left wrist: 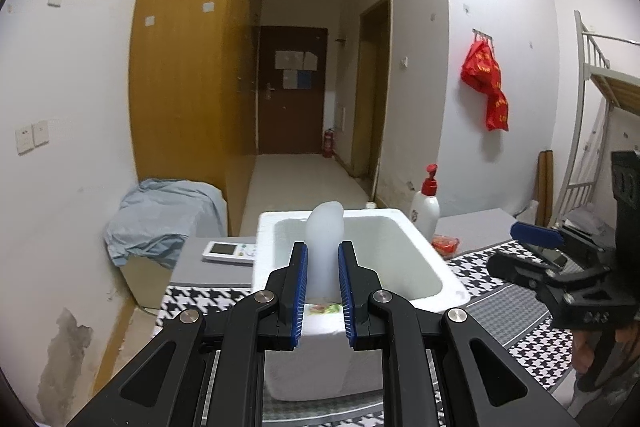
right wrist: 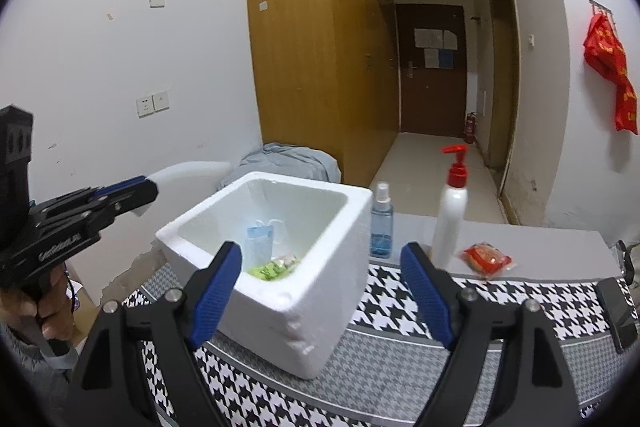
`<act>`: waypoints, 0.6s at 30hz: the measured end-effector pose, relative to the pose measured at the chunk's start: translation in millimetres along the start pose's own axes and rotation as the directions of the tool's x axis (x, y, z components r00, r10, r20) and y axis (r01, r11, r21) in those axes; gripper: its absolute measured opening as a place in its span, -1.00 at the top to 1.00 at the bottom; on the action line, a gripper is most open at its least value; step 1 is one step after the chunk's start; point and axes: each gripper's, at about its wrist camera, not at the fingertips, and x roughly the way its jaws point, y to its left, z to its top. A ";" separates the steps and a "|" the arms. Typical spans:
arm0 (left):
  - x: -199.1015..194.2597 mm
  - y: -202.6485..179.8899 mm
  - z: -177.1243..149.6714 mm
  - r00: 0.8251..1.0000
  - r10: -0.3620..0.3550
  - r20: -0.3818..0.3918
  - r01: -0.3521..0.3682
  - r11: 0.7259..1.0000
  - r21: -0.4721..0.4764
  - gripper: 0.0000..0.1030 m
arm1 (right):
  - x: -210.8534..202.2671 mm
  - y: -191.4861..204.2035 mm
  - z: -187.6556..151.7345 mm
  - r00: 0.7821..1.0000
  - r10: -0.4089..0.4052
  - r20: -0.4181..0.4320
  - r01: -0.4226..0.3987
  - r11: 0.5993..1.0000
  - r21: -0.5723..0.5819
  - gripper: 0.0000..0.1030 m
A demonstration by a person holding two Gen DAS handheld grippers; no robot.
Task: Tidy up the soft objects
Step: 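Lower the white foam roll into the box and open the left tool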
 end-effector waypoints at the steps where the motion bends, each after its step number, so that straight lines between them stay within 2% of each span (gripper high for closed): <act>1: 3.0 -2.8 1.2 1.000 0.001 -0.004 -0.001 1.000 0.003 0.67 | -1.9 -2.0 -2.0 1.000 -0.004 0.001 0.003 1.000 0.002 -0.67; 18: 65.9 -22.0 10.8 0.994 -0.014 -0.109 0.016 1.000 0.014 0.65 | -35.0 -41.3 -26.4 0.996 -0.088 0.009 0.087 0.995 0.056 -0.69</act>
